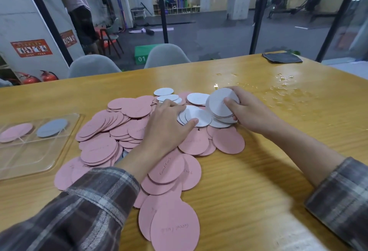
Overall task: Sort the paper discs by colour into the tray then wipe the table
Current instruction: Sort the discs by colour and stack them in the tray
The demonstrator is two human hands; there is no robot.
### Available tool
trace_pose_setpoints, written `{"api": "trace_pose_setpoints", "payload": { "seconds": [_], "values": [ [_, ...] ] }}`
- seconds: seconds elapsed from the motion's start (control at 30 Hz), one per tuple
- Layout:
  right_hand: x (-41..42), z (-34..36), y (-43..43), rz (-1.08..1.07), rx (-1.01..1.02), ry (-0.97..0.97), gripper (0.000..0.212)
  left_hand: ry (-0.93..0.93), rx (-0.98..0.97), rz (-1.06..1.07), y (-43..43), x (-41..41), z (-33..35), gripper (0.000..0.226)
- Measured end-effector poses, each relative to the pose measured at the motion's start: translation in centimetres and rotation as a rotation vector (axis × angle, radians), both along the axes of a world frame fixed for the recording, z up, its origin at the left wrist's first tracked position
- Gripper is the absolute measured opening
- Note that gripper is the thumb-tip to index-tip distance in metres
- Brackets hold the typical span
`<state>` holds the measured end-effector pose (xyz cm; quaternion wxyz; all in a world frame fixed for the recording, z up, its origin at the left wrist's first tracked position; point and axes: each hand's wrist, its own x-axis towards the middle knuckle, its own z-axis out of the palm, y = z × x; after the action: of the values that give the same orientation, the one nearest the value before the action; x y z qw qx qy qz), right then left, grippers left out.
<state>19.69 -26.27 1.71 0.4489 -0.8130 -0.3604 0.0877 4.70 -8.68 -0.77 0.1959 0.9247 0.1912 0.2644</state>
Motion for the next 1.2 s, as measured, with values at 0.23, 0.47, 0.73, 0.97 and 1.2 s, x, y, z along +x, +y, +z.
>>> {"api": "trace_pose_setpoints", "payload": {
  "seconds": [0.23,0.47,0.73,0.97,1.2],
  "values": [
    [-0.3,0.0,-0.3,-0.001,-0.042,-0.066,0.031,-0.024,-0.014,-0.023,-0.1,-0.2,-0.3,0.033],
    [-0.3,0.1,-0.6,-0.022,-0.023,-0.138,0.033,-0.045,0.016,-0.102,0.0,-0.6,-0.3,0.043],
    [-0.1,-0.4,-0.2,0.017,-0.005,-0.162,0.031,-0.039,0.038,-0.148,0.9,-1.0,-0.5,0.057],
    [-0.5,-0.5,0.1,0.062,0.049,-0.123,0.031,-0.453,-0.071,-0.142,0.5,-1.2,0.1,0.028],
    [-1.3,-0.4,0.4,0.098,0.078,-0.011,0.027,-0.425,-0.432,-0.131,0.1,-1.3,0.7,0.006]
  ]
}}
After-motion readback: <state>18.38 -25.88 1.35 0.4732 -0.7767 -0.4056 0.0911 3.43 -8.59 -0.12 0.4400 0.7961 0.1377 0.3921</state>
